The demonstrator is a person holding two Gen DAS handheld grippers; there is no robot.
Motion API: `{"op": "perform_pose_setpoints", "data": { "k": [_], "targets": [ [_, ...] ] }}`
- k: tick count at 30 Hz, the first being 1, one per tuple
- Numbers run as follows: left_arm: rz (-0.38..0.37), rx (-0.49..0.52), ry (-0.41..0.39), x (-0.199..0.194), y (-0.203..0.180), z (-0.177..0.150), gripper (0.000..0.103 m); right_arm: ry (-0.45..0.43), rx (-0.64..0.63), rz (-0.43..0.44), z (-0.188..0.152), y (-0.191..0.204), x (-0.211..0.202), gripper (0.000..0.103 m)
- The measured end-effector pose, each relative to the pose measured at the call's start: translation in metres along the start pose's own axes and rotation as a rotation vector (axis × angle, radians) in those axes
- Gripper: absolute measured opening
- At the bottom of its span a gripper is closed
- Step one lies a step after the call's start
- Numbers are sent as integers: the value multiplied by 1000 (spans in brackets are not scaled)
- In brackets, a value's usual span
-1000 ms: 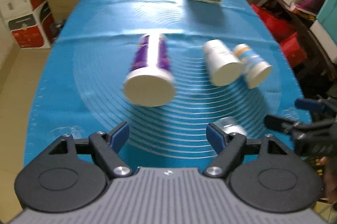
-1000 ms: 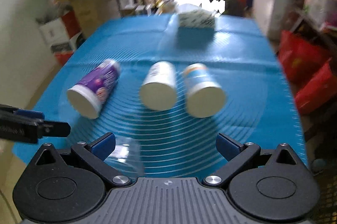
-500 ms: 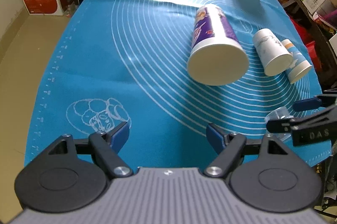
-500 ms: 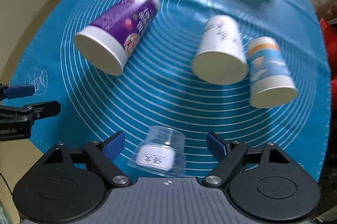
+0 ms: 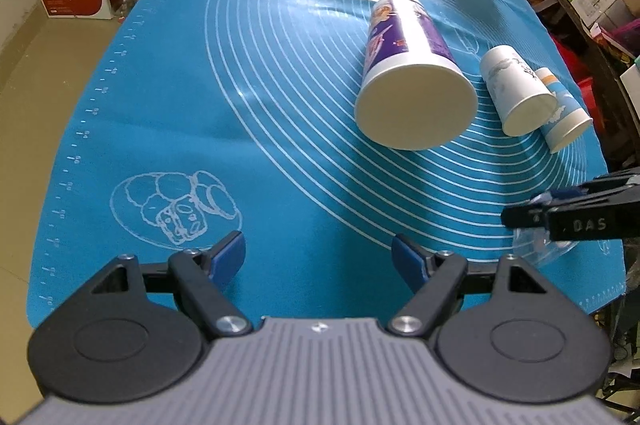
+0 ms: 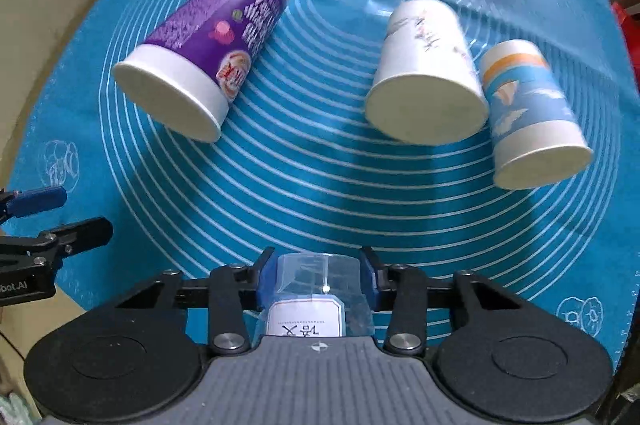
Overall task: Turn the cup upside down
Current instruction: 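Grasp the clear cup with the right gripper while the left gripper releases it, then lower the clear cup mouth-down onto the mat and open the right gripper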
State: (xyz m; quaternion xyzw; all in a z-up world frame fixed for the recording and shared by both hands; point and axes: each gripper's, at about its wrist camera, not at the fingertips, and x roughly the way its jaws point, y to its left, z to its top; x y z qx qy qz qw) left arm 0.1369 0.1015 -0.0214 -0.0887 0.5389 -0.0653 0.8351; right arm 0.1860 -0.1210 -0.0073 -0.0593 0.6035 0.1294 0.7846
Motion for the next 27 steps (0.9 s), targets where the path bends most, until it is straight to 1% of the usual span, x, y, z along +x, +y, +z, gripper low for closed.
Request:
{"op": "perform_pose_setpoints", "data": {
  "k": [4, 6, 7, 11, 13, 15, 16, 18, 19, 21, 23, 27],
  "targets": [
    [-4, 16, -1, 4, -8, -1, 80, -52, 49, -3, -11, -14, -5, 40],
    [-10, 14, -4, 4, -11, -1, 80, -110, 48, 0, -15, -18, -10, 40],
    [-12, 13, -9, 4, -12, -2, 80, -146, 44, -15, -13, -19, -15, 40],
    [-9, 24, -36, 2, -20, -2, 80, -342, 27, -97, -23, -23, -40, 40],
    [-5, 29, -58, -1, -25, -3, 80, -476, 4, -150, -36, -25, -41, 40],
    [-2, 35, -79, -3, -29, -5, 80, -557, 3, -194, -49, -29, -38, 40],
    [0, 37, -89, -3, -31, -6, 80, -609, 10, -202, -58, -33, -34, 40],
    [2, 42, -105, -4, -36, -8, 80, -693, 34, -173, -79, -43, -29, 40],
    [2, 47, -114, -5, -39, -9, 80, -710, 47, -169, -85, -47, -26, 40],
    [4, 60, -126, -5, -45, -11, 80, -715, 73, -138, -98, -55, -19, 41],
    [6, 75, -139, -4, -52, -14, 80, -761, 68, -120, -111, -58, -17, 40],
    [9, 105, -170, -5, -62, -20, 80, -793, 51, -112, -128, -60, -17, 40]
  ]
}}
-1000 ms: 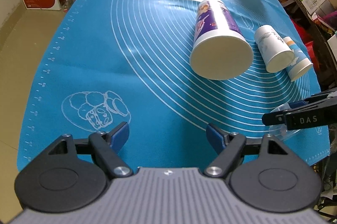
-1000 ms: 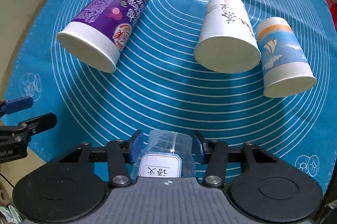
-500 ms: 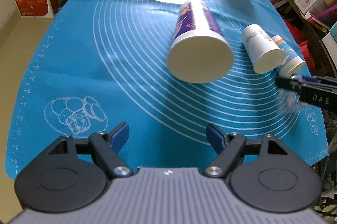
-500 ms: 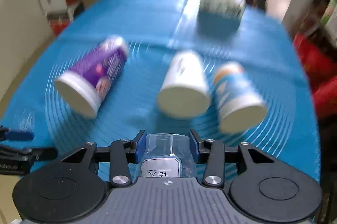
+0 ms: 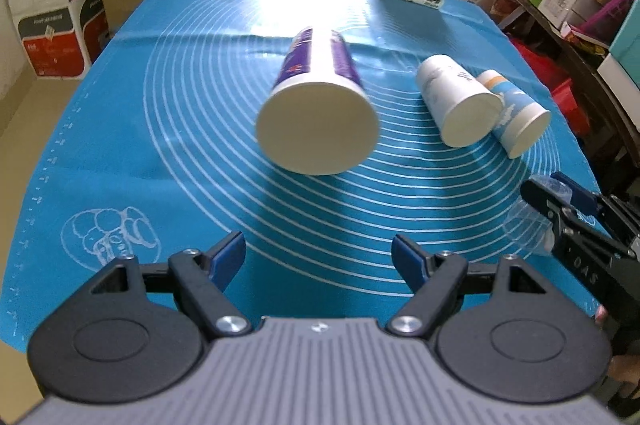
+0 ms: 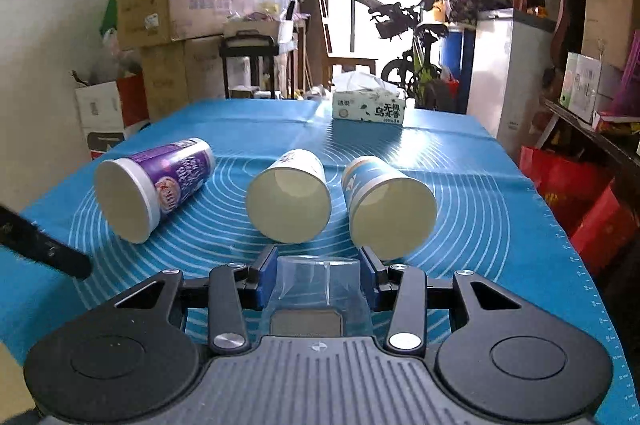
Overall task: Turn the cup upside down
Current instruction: 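Lower the clear cup mouth-down onto the mat and open the right gripper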
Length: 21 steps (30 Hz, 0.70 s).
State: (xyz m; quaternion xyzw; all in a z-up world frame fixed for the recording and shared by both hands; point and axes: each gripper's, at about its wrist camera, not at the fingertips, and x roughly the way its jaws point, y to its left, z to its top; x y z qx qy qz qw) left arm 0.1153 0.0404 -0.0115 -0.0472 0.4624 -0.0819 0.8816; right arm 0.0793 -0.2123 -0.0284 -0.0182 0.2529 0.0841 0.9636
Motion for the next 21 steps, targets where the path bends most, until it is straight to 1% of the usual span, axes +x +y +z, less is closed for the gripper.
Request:
{"op": "perform_pose_setpoints", "data": {
  "k": [4, 9, 12, 13, 14, 15, 16, 17, 18, 19, 21],
  "targets": [
    [-2, 41, -62, -4, -13, -10, 80, -4, 23, -1, -10, 2, -11, 40],
    [29, 133, -166, -9, -32, -28, 80, -1, 22, -1, -18, 3, -18, 40],
    [38, 153, -213, -10, -39, -36, 80, 4, 28, -1, -18, 1, -19, 40],
    [40, 153, -225, -10, -40, -38, 80, 10, 27, -1, -18, 1, -19, 50],
    [40, 153, -235, -11, -41, -40, 80, 9, 26, -2, -18, 1, -20, 50],
    [42, 153, -244, -12, -42, -41, 80, -1, 25, -5, -18, 1, -23, 54],
    [46, 152, -253, -13, -43, -43, 80, -7, 24, -12, -18, 1, -26, 65],
    [51, 152, -261, -15, -44, -44, 80, -14, 24, -14, -17, 0, -30, 69],
    [56, 153, -268, -16, -46, -46, 80, -22, 26, -14, -17, -1, -35, 77],
    [61, 155, -276, -19, -48, -48, 80, -22, 29, -13, -16, -1, -40, 80],
    [71, 158, -291, -24, -51, -54, 80, -5, 35, -9, -14, -1, -48, 83]
  ]
}}
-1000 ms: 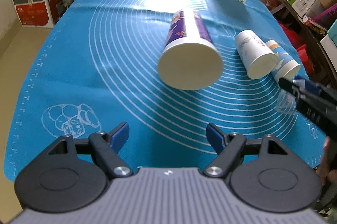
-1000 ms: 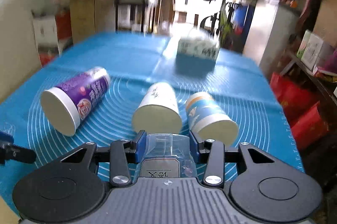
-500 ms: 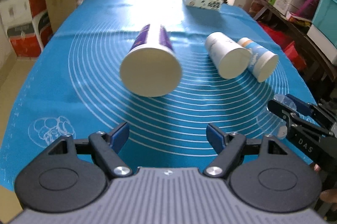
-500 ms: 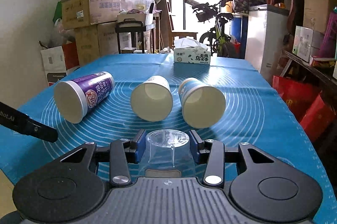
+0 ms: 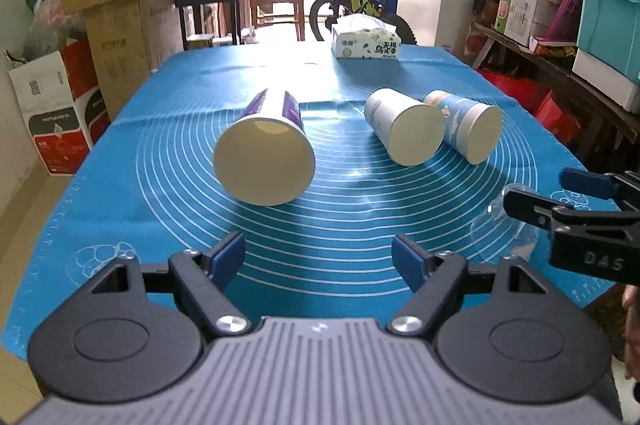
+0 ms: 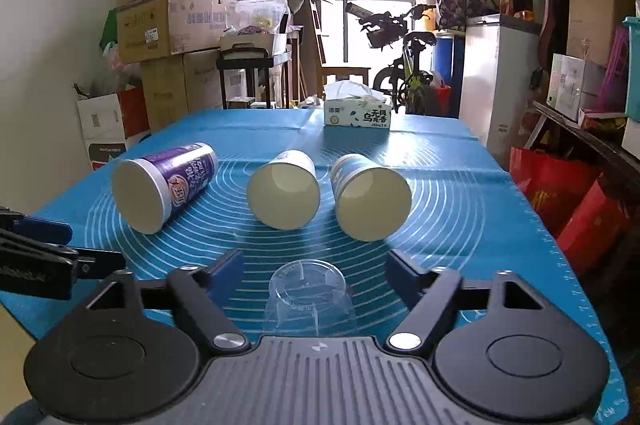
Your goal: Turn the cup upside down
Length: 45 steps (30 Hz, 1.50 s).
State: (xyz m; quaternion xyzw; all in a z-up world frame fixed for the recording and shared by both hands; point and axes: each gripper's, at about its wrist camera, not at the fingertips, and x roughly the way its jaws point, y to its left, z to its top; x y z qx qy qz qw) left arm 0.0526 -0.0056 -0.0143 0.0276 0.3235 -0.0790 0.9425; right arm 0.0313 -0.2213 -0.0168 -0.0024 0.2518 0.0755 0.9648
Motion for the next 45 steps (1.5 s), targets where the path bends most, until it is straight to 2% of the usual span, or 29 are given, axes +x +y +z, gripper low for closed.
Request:
{"op": "perform_pose_setpoints", "data": {
  "k": [2, 5, 9, 18, 27, 45],
  "targets": [
    [15, 4, -13, -7, -4, -3, 81, 15, 9, 0, -1, 0, -10, 87],
    [41, 31, -21, -15, -12, -9, 82, 32, 8, -5, -7, 4, -25, 88],
    [39, 33, -25, -25, -18, -18, 82, 43, -2, -21, -18, 7, -46, 90],
    [47, 2, -71, -45, -24, -31, 82, 17, -4, -32, -30, 9, -76, 91],
    [56, -8, -81, -51, -25, -35, 82, 14, -43, -22, -31, 20, -86, 95],
    [62, -21, -59, -49, -20, -37, 82, 23, -46, -22, -31, 21, -86, 96]
  ]
}}
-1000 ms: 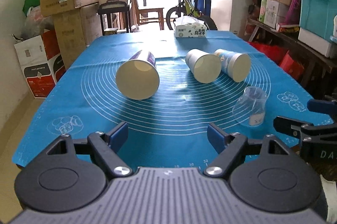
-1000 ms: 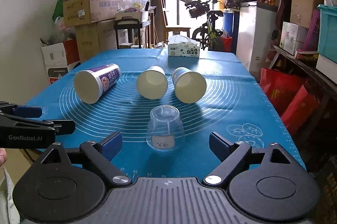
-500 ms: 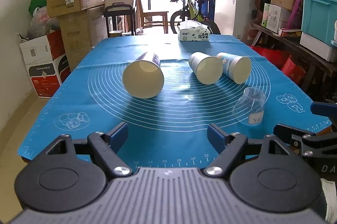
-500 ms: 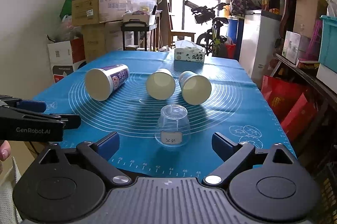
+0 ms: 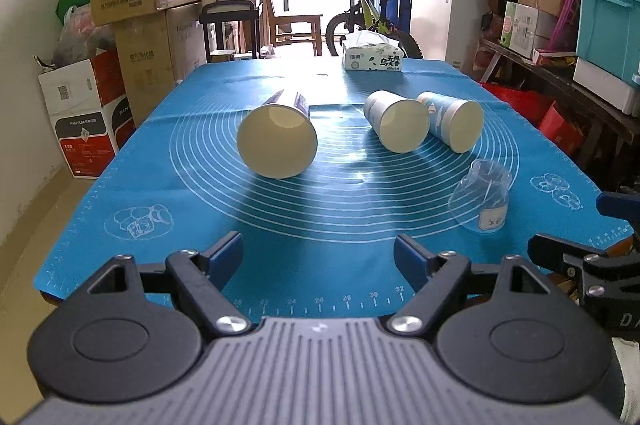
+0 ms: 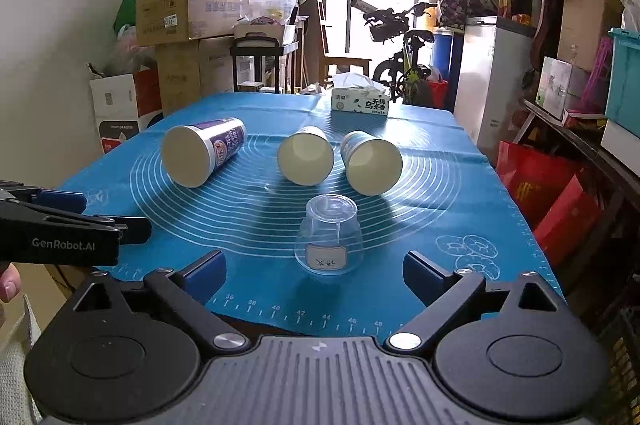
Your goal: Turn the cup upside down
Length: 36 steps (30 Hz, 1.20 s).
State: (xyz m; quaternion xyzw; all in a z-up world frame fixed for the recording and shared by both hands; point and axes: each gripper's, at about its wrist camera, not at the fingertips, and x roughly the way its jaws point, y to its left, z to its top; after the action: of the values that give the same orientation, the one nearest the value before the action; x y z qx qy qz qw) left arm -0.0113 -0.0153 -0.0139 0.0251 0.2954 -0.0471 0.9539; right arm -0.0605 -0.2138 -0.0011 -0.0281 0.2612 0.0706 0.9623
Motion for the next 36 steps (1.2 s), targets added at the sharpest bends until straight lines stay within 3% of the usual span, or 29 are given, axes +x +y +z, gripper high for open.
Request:
{"op": "perform_pose_setpoints", "data": {
  "k": [36],
  "targets": [
    [5, 7, 10, 4, 4, -1, 83, 5, -3, 0, -1, 2, 0, 97]
  ]
}}
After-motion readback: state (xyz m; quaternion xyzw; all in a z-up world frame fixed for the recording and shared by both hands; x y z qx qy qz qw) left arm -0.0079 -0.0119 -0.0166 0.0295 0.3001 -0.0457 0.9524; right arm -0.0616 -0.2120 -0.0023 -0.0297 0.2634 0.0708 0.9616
